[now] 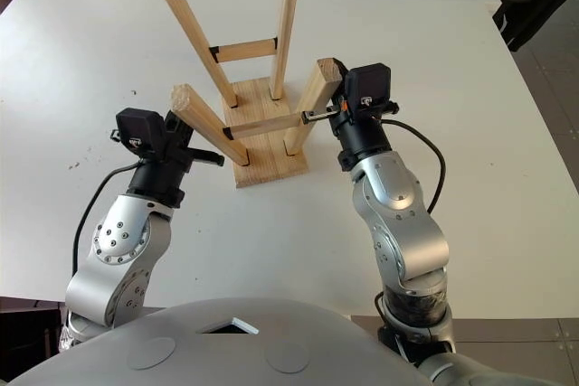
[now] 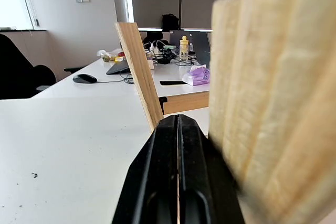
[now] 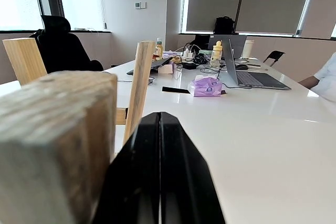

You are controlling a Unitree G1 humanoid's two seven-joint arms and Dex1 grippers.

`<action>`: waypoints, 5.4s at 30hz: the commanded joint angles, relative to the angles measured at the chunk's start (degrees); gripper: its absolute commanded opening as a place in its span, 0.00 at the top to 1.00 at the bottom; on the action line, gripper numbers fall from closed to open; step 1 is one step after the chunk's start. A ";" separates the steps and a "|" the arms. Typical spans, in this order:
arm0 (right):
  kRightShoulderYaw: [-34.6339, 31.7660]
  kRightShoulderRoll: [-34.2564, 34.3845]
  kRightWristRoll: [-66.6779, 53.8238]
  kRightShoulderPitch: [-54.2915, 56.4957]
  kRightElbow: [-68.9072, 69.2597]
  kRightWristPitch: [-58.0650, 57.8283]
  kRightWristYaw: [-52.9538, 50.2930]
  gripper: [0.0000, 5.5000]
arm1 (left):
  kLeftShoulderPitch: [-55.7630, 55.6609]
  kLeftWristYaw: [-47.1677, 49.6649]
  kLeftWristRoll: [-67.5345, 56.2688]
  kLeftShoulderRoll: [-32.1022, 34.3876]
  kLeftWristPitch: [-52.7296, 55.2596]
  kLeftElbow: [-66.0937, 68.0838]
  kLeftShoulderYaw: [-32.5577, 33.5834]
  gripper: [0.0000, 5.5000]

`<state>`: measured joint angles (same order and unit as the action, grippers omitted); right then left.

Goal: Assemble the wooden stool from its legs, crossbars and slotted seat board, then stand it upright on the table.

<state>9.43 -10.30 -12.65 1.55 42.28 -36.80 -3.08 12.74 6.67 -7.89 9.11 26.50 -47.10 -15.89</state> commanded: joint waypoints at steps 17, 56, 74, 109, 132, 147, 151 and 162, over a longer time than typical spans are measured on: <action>-21.68 4.80 -25.45 24.82 -6.60 -5.85 5.21 1.00 | -22.14 -0.49 -45.01 3.48 1.92 1.80 35.62 1.00; -21.76 -21.18 -32.52 16.83 -24.44 1.78 17.14 1.00 | -20.24 -2.22 -59.70 16.78 1.57 20.24 40.87 1.00; -3.67 -20.15 -16.91 18.56 -45.01 17.79 57.74 1.00 | -2.97 -54.42 -43.26 34.68 9.92 16.69 16.61 1.00; -7.71 -23.41 -5.26 36.31 -74.24 28.44 59.31 1.00 | -7.71 -49.13 -18.95 20.56 -5.30 32.86 11.98 1.00; -4.94 -22.14 -15.15 15.70 -39.84 10.04 75.45 1.00 | -19.61 -56.12 -9.30 19.09 -12.70 46.23 7.52 1.00; -11.65 -27.62 -21.41 6.75 -28.84 5.07 67.90 1.00 | -13.59 -52.94 -9.83 17.13 -11.69 39.42 8.48 1.00; -14.94 -27.73 -22.03 9.19 -30.60 5.78 65.26 1.00 | -12.42 -49.59 -10.64 17.80 -11.20 38.36 13.28 1.00; -16.09 -33.70 -10.29 3.12 -37.84 14.45 61.28 1.00 | -1.14 -52.86 -15.18 27.92 -8.29 33.99 28.75 1.00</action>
<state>-10.45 -42.94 -28.76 8.44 6.38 -26.29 58.67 8.96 -43.96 -23.53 33.44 18.17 -14.82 10.38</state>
